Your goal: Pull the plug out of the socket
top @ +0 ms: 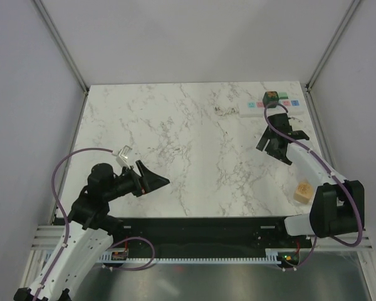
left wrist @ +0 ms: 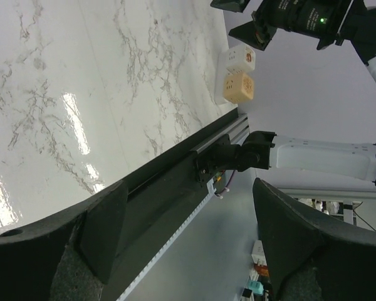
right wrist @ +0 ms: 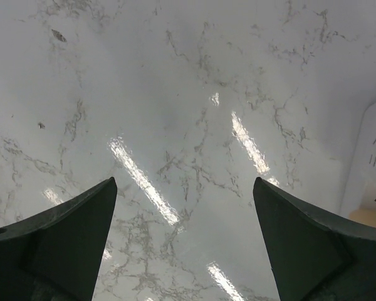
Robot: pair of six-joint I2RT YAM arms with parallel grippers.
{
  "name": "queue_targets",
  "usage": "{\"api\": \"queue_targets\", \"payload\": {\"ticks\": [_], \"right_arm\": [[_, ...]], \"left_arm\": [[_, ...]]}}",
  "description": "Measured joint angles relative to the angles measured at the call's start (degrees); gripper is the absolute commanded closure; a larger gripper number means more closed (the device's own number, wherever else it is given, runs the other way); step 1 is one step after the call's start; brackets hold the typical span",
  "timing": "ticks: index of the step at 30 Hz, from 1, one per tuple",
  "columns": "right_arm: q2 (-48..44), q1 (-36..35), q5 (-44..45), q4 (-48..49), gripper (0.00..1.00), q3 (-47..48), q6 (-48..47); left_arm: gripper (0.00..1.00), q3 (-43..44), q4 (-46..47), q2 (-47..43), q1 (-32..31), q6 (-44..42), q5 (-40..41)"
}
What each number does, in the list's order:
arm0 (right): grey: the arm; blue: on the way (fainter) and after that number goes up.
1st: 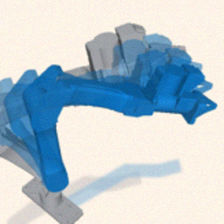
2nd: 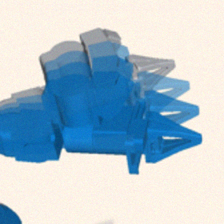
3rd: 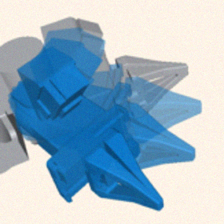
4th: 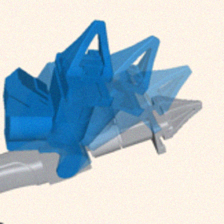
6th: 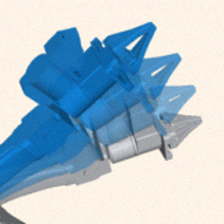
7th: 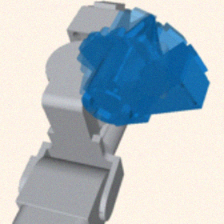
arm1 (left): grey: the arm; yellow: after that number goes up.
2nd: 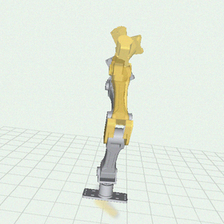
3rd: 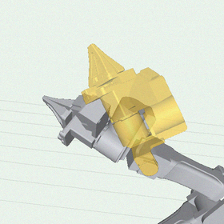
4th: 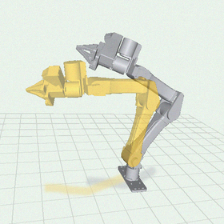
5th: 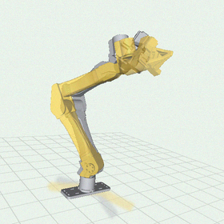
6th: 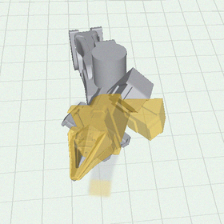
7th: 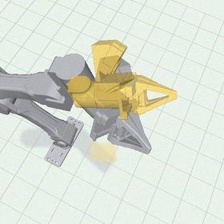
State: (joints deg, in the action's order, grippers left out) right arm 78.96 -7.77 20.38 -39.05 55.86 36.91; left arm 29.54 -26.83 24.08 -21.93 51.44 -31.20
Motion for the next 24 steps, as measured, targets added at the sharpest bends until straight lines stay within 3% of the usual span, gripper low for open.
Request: {"api": "queue_targets", "payload": {"ticks": [3,11,17,20,24], "right_arm": [[1.9,0.7,0.1,1.2,0.02,0.7,0.3],[17.6,1.1,-7.9,13.2,0.02,11.2,-0.7],[29.3,-3.9,-7.1,21.9,0.02,23.5,-0.8],[34.9,-7.5,-6.1,25.1,0.06,29.7,-1.7],[42.3,-10.4,-4.9,28.2,0.18,37.3,-4.5]], "left_arm": [[0.14,-0.4,1.2,0.0,0.0,0.0,-0.9],[0.17,-1.5,2.7,1.3,0.0,0.1,-3.7],[0.21,-2.5,3.3,0.5,0.0,0.2,-4.9],[0.22,-3.1,3.4,0.3,0.0,0.3,-5.0],[0.25,-3.8,3.3,0.3,0.0,0.4,-5.2]]}}
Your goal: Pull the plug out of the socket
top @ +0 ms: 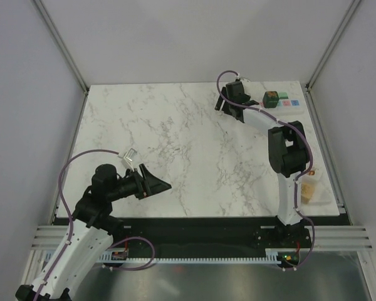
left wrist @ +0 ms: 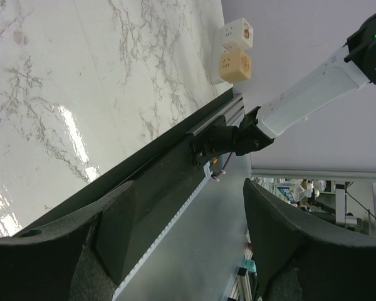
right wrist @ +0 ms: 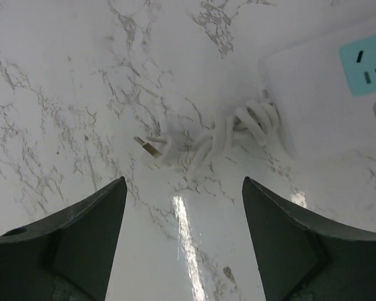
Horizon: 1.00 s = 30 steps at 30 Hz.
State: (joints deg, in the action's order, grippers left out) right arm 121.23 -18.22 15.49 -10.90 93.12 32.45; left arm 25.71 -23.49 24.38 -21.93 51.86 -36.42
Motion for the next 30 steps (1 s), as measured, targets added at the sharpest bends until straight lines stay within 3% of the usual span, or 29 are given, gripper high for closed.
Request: {"api": "queue_targets", "payload": {"ticks": [9,13,26,28,30], "right_arm": [[8.0,-0.5,4.2,0.9,0.29,5.4,-5.2],[10.1,-0.5,5.1,1.0,0.48,8.3,-7.6],[13.7,-0.5,7.4,0.6,0.47,13.0,-9.0],[13.8,-0.6,7.4,0.5,0.54,13.3,-9.4],[14.3,-0.6,7.5,0.0,0.73,14.0,-10.3]], "left_arm": [[0.27,-0.2,0.1,0.9,0.0,0.3,-0.1],[0.27,-0.2,0.5,1.9,0.0,0.9,-0.1],[0.28,-0.3,1.2,2.0,0.0,2.3,-0.2],[0.3,-0.3,1.2,2.0,0.0,2.4,-0.2],[0.31,-0.3,1.2,2.0,0.0,2.4,-0.4]]}}
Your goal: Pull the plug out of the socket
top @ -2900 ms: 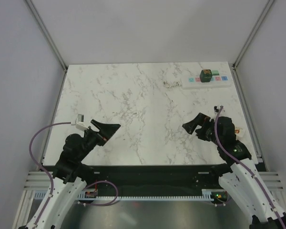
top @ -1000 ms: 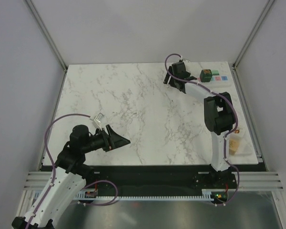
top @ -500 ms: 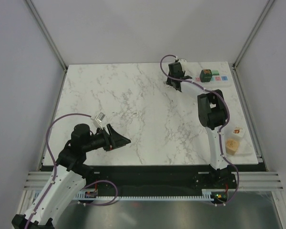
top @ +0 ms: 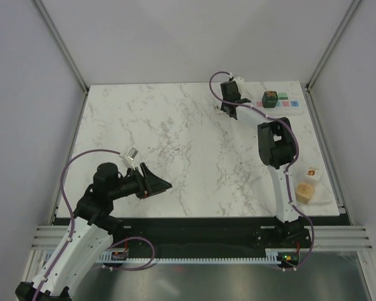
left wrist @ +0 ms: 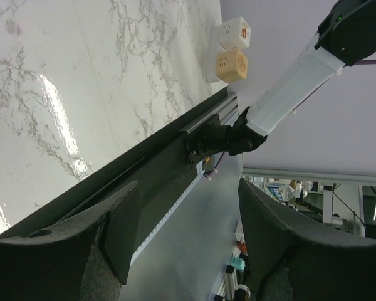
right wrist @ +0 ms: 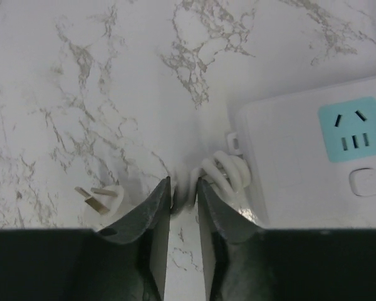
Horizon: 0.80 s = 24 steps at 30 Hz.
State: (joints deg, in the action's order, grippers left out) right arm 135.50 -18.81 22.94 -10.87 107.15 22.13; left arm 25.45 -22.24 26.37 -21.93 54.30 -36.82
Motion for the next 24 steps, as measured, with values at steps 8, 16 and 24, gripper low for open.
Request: {"api": "queue_targets", "payload": {"ticks": [8,16,24], "right_arm": [[0.3,0.0,-0.5,0.6,1.0,0.2,-1.7],[-13.6,-6.1,1.5,3.8,1.0,-21.2,-2.3],[-34.1,-21.7,2.7,5.3,1.0,-48.6,1.7]], "left_arm": [[0.37,0.0,0.0,0.1,0.0,0.3,-1.8],[0.39,0.1,0.0,-1.3,0.0,0.9,-2.2],[0.4,1.9,0.1,-2.1,0.0,1.2,-2.1]]}}
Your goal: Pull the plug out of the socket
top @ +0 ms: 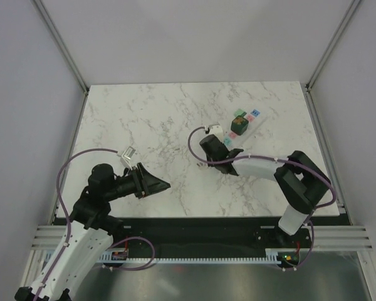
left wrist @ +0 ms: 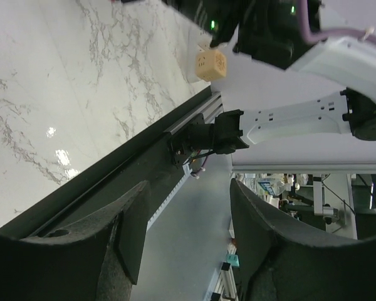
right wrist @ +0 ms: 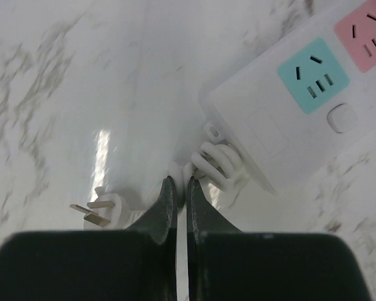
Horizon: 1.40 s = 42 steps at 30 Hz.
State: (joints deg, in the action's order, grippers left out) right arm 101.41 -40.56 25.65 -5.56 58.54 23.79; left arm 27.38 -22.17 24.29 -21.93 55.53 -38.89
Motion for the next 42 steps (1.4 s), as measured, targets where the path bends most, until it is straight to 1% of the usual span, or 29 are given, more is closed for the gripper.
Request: {"api": "queue_targets", "payload": {"ticks": [3,7,9,13,14,16,17,19,20,21,22,23,24,25,26,28,29,30,31,32,34,37,39,42], "right_arm": [[-6.1,-7.5,0.7,0.6,1.0,-7.3,2.2],[-11.1,-17.2,2.1,3.0,1.0,-13.8,6.6],[-11.5,-22.7,3.8,3.4,1.0,-14.6,9.4],[-9.7,-31.1,3.2,7.5,1.0,-14.5,13.8],[-8.9,-32.2,2.9,8.8,0.97,-14.1,14.5],[-7.0,-32.7,2.2,10.1,0.84,-12.5,15.0],[-5.6,-32.6,1.8,10.4,0.68,-10.9,15.0],[-3.8,-32.2,0.5,11.2,0.51,-8.9,15.0],[-3.5,-32.2,-0.2,11.5,0.35,-8.4,14.8],[-3.7,-32.2,-0.5,11.8,0.29,-8.4,14.7],[-4.3,-32.2,-1.0,11.8,0.21,-8.4,14.3],[-5.3,-32.1,-1.1,11.8,0.19,-8.7,14.1],[-7.4,-32.0,-1.1,11.5,0.15,-9.3,13.8],[-9.3,-31.8,-0.9,10.8,0.1,-9.8,13.7],[-12.5,-31.0,-0.1,9.8,0.08,-10.5,13.6],[-18.5,-28.6,1.5,8.1,0.05,-11.3,13.3],[-21.9,-26.6,2.5,7.6,0.02,-11.7,13.2],[-25.3,-23.9,3.3,7.2,0.02,-12.2,13.1],[-28.4,-20.6,3.4,7.1,0.02,-12.8,12.9],[-31.2,-16.7,3.8,7.0,0.02,-13.4,12.8],[-34.6,-8.3,3.3,6.7,0.02,-14.1,12.4],[-34.9,5.0,2.6,6.3,0.02,-13.9,11.0],[-32.0,12.6,0.9,6.4,0.02,-13.2,10.6],[-25.7,22.6,-7.6,9.8,0.02,-13.1,11.2]], "left_arm": [[0.4,0.2,0.0,-1.2,0.0,0.1,0.9],[0.4,0.2,0.0,-2.2,0.0,0.1,2.6],[0.4,0.2,0.0,-2.1,0.0,0.1,3.5],[0.37,0.2,0.0,-0.6,0.0,0.1,5.1],[0.37,0.4,-0.3,0.0,0.0,0.1,5.8],[0.37,0.9,-0.5,1.0,0.0,0.0,6.5],[0.37,1.2,-0.6,1.4,0.0,-0.1,7.0],[0.38,2.2,-1.2,2.0,0.0,-0.6,7.8],[0.38,3.0,-1.7,2.3,0.0,-0.9,8.5],[0.39,3.7,-2.0,2.6,0.0,-1.3,9.0],[0.46,4.5,-2.1,2.8,0.0,-1.6,9.6],[0.51,5.3,-2.2,3.2,0.0,-1.8,10.2],[0.55,6.1,-2.2,3.7,0.0,-2.3,10.7],[0.55,6.8,-2.2,4.4,0.0,-2.7,11.2],[0.54,7.3,-2.1,5.1,0.0,-3.1,11.5],[0.49,8.7,-2.1,8.3,-0.2,-4.0,11.9],[0.46,9.5,-2.1,10.4,-0.5,-4.4,12.3],[0.44,10.1,-2.1,12.5,-1.4,-4.7,13.3],[0.4,10.9,-2.2,14.9,-3.3,-4.9,15.0],[0.39,11.8,-2.2,17.1,-5.7,-5.2,16.4],[0.33,14.0,-2.6,22.1,-11.1,-5.7,20.3],[0.26,19.5,-2.8,31.9,-18.3,-5.7,25.7],[0.25,23.2,-2.6,37.8,-21.7,-5.7,29.6],[0.26,28.8,-2.3,47.4,-26.7,-4.3,37.0]]}}
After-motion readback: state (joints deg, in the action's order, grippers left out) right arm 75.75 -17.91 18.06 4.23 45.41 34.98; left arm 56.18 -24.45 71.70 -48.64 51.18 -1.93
